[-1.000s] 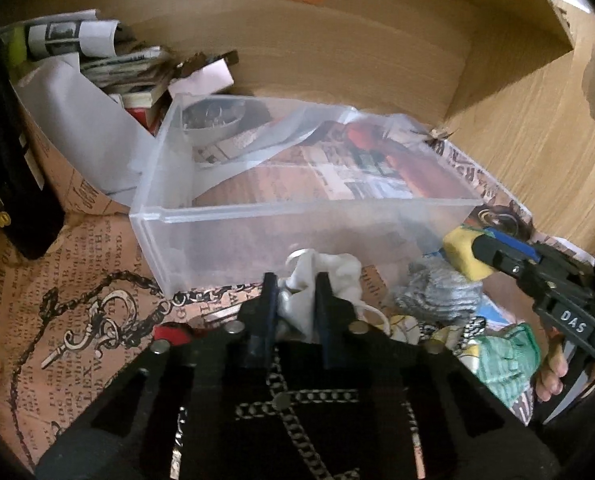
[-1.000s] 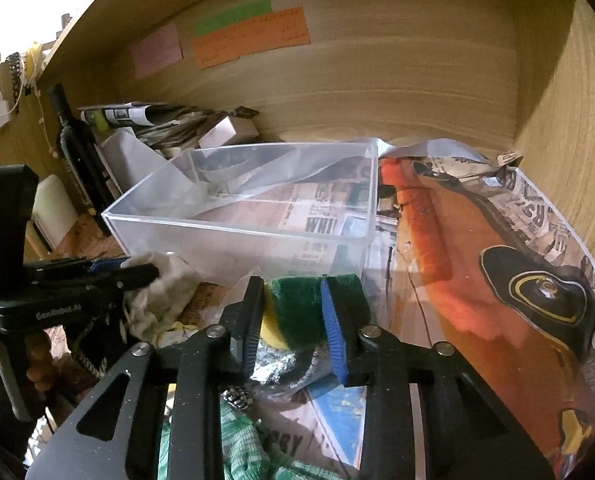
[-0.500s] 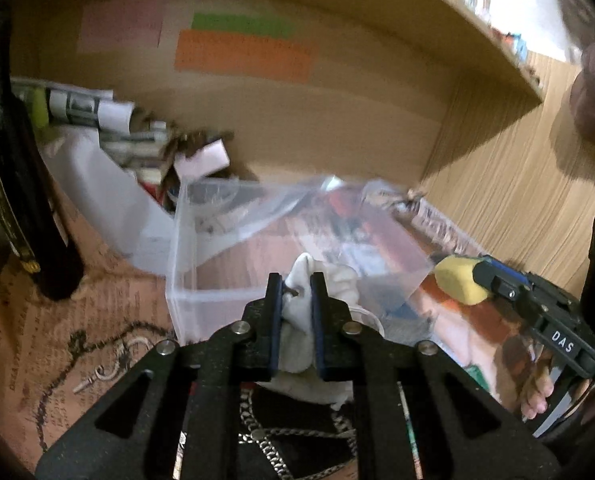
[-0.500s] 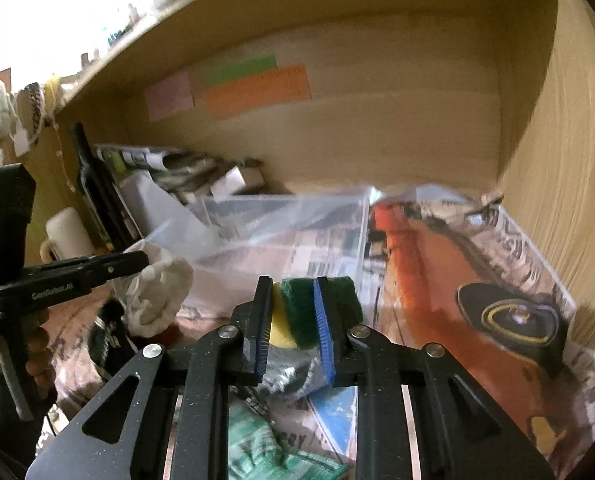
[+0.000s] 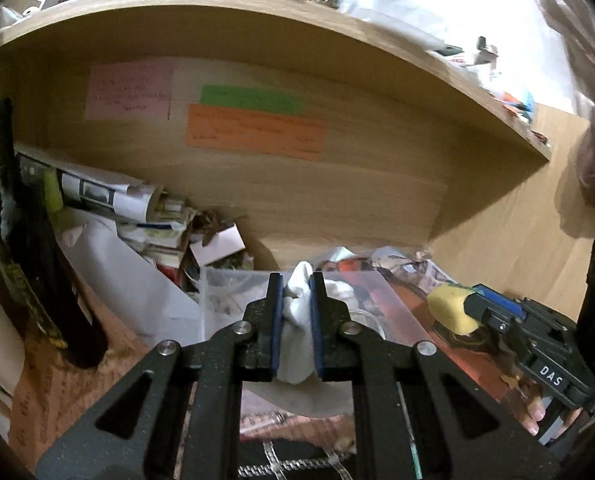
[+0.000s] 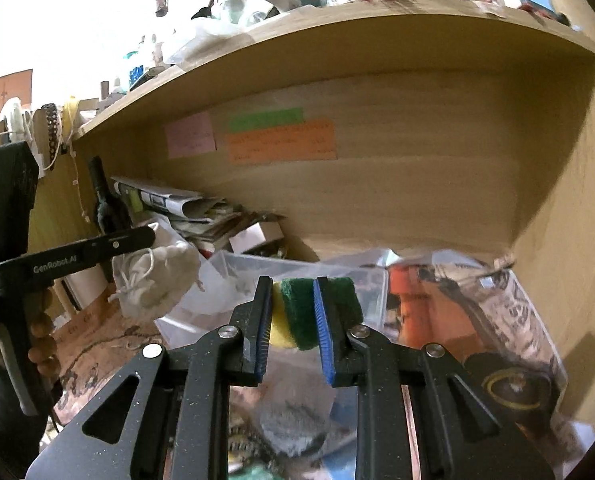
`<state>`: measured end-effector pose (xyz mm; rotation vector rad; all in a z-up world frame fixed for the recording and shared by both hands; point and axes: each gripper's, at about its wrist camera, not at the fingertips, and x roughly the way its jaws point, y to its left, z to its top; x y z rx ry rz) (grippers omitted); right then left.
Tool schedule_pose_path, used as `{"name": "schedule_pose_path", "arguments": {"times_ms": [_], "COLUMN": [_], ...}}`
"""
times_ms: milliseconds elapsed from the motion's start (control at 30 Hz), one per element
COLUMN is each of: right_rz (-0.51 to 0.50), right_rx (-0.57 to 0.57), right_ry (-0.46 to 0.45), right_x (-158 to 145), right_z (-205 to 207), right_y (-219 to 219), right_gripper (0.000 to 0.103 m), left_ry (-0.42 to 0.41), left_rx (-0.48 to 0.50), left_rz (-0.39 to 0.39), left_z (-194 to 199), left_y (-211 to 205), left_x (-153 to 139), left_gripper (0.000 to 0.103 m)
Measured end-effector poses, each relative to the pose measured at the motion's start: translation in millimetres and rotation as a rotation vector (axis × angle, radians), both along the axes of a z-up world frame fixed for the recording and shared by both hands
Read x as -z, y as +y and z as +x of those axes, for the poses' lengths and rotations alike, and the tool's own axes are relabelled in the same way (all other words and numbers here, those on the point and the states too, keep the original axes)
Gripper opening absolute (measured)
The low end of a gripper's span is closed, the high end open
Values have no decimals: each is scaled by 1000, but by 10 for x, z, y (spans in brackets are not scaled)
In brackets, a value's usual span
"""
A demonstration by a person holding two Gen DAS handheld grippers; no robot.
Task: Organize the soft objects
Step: 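Drop the white cloth into the clear box while the right tool drops the sponge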
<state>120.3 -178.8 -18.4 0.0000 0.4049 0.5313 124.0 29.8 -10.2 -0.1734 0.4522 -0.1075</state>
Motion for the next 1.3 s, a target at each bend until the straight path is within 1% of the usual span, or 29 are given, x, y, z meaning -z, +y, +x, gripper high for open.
{"name": "schedule_pose_path", "arguments": {"times_ms": [167,333,367,533,700,800,867,933,1000,1033,1067,1100,1133,1167,1233,1267,1300], "right_rz": [-59,-144,-161,-228,-285,-289,-289,-290,-291,-287,-278,-271,-259,-253,-242,-234,-221], "right_rx": [-18,-42,-50,-68,-83,-99,-103,-105,-103,-102,-97,-94,-86,-82,-71,-68,-63], "right_ry": [14,72,88,169,271,324,339,340,331,323,307,295,272,259,218,204,185], "right_x": [-17,88,120,302,542,640,667,668,634,610,563,538,481,450,341,296,238], "right_z": [246,554,612,859,1060,1131,1164,1161,1131,1116,1080,1077,1033,1018,912,865,798], "right_y": [157,350,388,545,681,703,706,704,692,684,656,650,613,603,549,522,478], "right_gripper": [19,19,19,19,19,22,22,23,28,35,43,47,55,60,64,66,70], "left_ry": [44,144,172,259,323,344,346,340,316,306,294,280,267,252,218,203,186], "left_rx": [-22,-22,-24,-14,-1,4,6,5,0,-2,-2,-2,-4,-6,-9,-11,-14], "left_rz": [29,33,38,67,100,110,107,105,109,112,113,113,112,111,114,117,121], "left_z": [273,612,686,912,1032,1065,1062,1027,976,956,924,878,828,773,636,563,478], "left_y": [38,96,101,77,26,7,13,20,24,23,22,21,22,25,32,33,32], "left_x": [70,310,379,641,789,824,813,785,726,693,655,609,562,514,414,375,330], "left_gripper": [12,12,12,12,12,13,21,39,48,53,55,61,68,72,84,87,93]}}
